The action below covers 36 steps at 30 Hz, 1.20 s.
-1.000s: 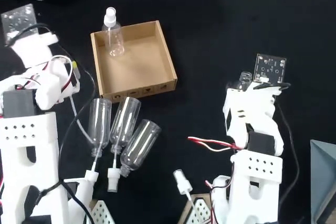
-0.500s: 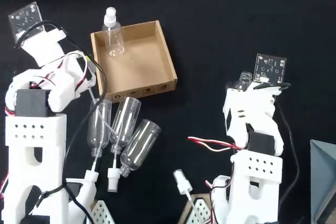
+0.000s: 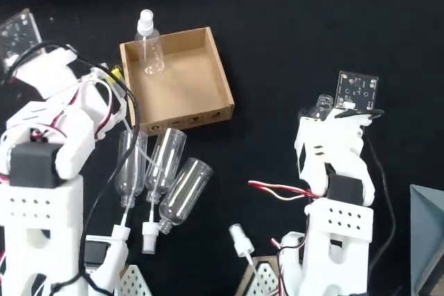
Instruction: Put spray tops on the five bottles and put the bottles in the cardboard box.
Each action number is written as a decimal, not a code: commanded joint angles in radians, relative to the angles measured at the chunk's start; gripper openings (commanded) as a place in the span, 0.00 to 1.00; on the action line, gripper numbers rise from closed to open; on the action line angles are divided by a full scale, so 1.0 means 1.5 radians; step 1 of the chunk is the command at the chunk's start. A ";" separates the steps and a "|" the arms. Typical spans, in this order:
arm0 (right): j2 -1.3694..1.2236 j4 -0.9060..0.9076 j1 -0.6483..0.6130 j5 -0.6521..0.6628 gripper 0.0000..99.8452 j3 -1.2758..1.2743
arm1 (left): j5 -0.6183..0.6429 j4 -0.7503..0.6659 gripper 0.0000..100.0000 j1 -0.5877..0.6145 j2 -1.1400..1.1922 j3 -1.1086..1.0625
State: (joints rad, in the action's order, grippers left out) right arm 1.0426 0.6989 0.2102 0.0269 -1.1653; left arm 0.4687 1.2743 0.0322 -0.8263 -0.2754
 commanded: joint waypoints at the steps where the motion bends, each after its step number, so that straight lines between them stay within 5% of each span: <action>1: 0.022 -0.016 -0.015 -0.001 0.08 0.007 | 0.009 -0.054 0.03 -0.008 -0.041 -0.038; 36: 0.213 0.053 -0.066 0.000 0.08 -0.040 | 0.103 -0.174 0.03 -0.008 -0.143 -0.205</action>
State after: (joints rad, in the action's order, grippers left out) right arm 1.3203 0.7772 0.1350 0.0269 -1.2236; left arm 0.6114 1.0426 0.0322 -1.0180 -0.6022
